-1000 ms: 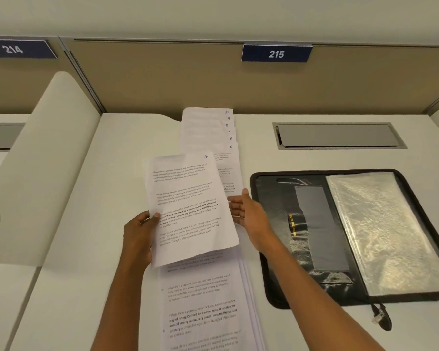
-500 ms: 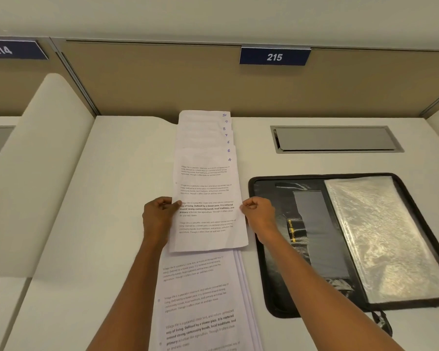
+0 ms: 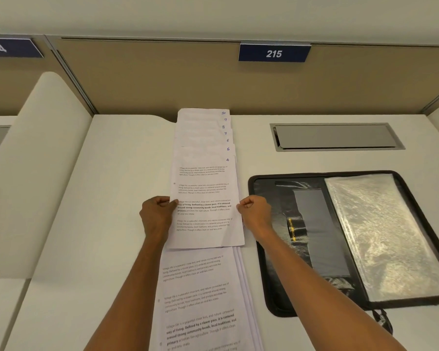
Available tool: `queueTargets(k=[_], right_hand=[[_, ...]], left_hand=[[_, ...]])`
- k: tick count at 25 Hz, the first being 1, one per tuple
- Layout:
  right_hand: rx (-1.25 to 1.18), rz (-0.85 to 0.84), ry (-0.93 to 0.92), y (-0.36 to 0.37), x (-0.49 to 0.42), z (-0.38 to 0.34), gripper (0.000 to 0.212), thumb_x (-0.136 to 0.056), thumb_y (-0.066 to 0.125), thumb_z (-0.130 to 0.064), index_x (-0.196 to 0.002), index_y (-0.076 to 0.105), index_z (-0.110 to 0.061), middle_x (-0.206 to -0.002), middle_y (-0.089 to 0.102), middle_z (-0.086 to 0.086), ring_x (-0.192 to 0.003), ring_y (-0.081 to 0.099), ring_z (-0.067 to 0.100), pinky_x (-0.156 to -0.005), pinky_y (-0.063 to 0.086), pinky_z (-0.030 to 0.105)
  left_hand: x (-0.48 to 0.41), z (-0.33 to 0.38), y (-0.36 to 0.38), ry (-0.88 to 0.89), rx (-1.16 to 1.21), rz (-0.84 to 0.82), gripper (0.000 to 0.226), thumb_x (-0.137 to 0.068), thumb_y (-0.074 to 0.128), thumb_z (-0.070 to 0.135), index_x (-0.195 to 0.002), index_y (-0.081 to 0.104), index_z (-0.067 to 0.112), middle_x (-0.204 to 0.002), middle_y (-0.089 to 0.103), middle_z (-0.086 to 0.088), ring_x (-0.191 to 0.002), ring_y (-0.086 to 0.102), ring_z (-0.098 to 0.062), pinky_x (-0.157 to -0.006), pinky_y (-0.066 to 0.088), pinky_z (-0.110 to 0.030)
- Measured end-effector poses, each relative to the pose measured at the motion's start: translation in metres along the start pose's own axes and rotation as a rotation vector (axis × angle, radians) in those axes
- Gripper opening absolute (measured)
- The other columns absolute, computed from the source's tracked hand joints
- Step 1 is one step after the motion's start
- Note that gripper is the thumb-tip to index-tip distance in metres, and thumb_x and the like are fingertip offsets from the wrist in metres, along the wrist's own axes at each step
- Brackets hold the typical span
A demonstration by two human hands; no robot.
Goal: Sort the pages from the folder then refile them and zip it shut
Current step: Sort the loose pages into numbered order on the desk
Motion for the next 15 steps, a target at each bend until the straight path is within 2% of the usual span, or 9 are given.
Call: queueTargets(k=[2, 5, 9, 12, 15], right_hand=[[-0.012, 0.005, -0.024, -0.001, 0.003, 0.0, 0.008, -0.092, 0.076, -0.017, -0.088, 0.069, -0.016, -0.083, 0.071, 0.002, -0.077, 0.07, 0.02, -0.076, 0.062, 0.041], [-0.03, 0.058, -0.068, -0.009, 0.02, 0.003, 0.009, -0.095, 0.071, -0.02, -0.095, 0.065, -0.014, -0.083, 0.068, 0.001, -0.077, 0.067, 0.017, -0.072, 0.062, 0.038], [0.046, 0.048, -0.124, -0.016, 0.066, 0.025, 0.007, -0.098, 0.065, -0.016, -0.091, 0.064, -0.018, -0.085, 0.066, -0.004, -0.077, 0.065, 0.012, -0.068, 0.059, 0.028], [0.117, -0.016, -0.117, -0.012, 0.105, 0.044, 0.006, -0.099, 0.064, -0.019, -0.093, 0.062, -0.02, -0.088, 0.064, -0.006, -0.079, 0.063, 0.012, -0.067, 0.052, 0.018], [0.178, -0.047, -0.076, -0.009, 0.134, 0.055, 0.009, -0.099, 0.065, -0.026, -0.104, 0.059, -0.021, -0.096, 0.06, -0.008, -0.084, 0.061, 0.008, -0.065, 0.041, 0.01]], left_hand=[[0.006, 0.004, -0.005, 0.029, -0.062, 0.027, 0.032, -0.088, 0.083, 0.022, -0.115, 0.073, 0.008, -0.1, 0.077, -0.004, -0.098, 0.073, -0.024, -0.093, 0.056, -0.038], [0.024, -0.001, -0.018, 0.117, -0.202, 0.094, 0.039, -0.095, 0.074, 0.027, -0.129, 0.067, 0.009, -0.123, 0.072, -0.006, -0.116, 0.066, -0.026, -0.102, 0.051, -0.042], [0.059, -0.037, -0.033, 0.254, -0.362, 0.103, 0.033, -0.098, 0.067, 0.025, -0.127, 0.069, 0.008, -0.128, 0.069, -0.013, -0.119, 0.064, -0.033, -0.103, 0.051, -0.049], [0.088, -0.059, -0.034, 0.323, -0.498, 0.096, 0.024, -0.099, 0.064, 0.021, -0.121, 0.07, 0.012, -0.13, 0.066, -0.007, -0.121, 0.056, -0.032, -0.103, 0.041, -0.049], [0.106, -0.07, -0.035, 0.354, -0.596, 0.091, 0.022, -0.098, 0.061, 0.02, -0.118, 0.07, 0.016, -0.13, 0.063, -0.002, -0.121, 0.05, -0.027, -0.103, 0.035, -0.049]])
Point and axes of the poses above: each hand's wrist, its own x-axis away from the middle knuckle, its own y-axis out of the palm, z = x × y, the point moved 3 cm from there along -x, towards the middle knuckle
